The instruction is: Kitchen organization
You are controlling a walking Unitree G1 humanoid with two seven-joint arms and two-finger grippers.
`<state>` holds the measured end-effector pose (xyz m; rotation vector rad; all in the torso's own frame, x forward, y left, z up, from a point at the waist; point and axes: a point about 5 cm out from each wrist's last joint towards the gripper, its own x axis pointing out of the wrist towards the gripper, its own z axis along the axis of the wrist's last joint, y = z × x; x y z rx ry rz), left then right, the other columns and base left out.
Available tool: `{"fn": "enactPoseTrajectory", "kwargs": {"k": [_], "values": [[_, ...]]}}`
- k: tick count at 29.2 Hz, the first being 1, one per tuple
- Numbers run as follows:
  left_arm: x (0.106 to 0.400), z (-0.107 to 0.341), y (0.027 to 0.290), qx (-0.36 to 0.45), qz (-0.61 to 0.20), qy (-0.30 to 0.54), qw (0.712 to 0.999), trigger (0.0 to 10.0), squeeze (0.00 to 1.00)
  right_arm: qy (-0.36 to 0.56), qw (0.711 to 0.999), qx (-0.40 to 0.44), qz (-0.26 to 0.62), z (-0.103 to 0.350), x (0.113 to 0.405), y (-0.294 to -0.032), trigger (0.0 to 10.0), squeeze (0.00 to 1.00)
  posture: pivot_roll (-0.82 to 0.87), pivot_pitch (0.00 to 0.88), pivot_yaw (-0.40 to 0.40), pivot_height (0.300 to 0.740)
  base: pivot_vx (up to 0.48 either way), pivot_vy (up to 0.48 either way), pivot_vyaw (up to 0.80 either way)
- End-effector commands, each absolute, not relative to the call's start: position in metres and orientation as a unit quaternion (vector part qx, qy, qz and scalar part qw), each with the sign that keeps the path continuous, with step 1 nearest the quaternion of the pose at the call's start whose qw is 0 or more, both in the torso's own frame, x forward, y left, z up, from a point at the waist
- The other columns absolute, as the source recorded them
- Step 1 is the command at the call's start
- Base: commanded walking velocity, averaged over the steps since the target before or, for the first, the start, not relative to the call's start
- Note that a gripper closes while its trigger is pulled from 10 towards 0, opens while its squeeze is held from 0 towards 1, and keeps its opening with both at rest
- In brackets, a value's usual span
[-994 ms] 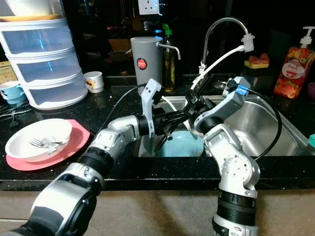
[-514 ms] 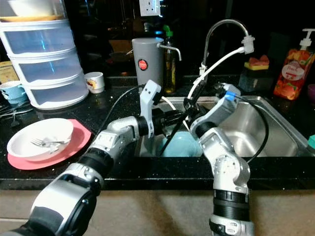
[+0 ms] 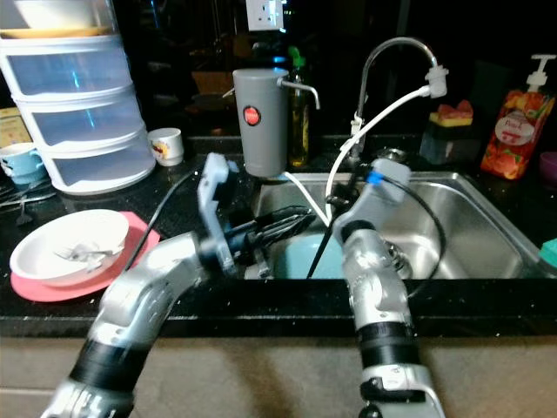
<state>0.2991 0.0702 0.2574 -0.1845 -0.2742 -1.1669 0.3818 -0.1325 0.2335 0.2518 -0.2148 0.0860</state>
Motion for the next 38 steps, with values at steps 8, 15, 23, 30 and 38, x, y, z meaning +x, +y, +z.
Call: {"fn": "enactPoseTrajectory", "kwargs": {"k": [8,15,23,30,38], "values": [[0.268,0.236,0.088,-0.090,-0.547,-0.065,0.829,10.0,0.00,-0.216,0.974,0.042,0.058,0.254,0.361,-0.131,10.0,0.00,0.06,0.040,-0.023,0.740,0.000,0.000,0.00],[0.257,0.218,0.093,-0.071,-0.531,-0.034,0.844,10.0,0.00,-0.289,0.954,-0.074,-0.020,0.273,0.333,-0.152,10.0,0.00,0.04,0.039,-0.017,0.740,0.000,0.000,0.00],[0.238,0.184,0.103,-0.052,-0.551,0.040,0.832,10.0,0.00,-0.280,0.929,-0.162,-0.183,0.261,0.292,-0.204,10.0,0.00,0.02,0.049,-0.015,0.740,0.000,0.000,0.00],[0.220,0.152,0.112,-0.052,-0.552,0.106,0.825,10.0,0.00,-0.227,0.899,-0.215,-0.305,0.231,0.241,-0.240,10.0,0.00,0.00,0.060,-0.010,0.740,0.000,0.000,0.00],[0.208,0.135,0.123,-0.053,-0.564,0.148,0.810,10.0,0.00,-0.133,0.861,-0.265,-0.414,0.201,0.184,-0.266,10.0,0.00,-0.02,0.073,0.001,0.740,0.000,0.000,0.00]]}}
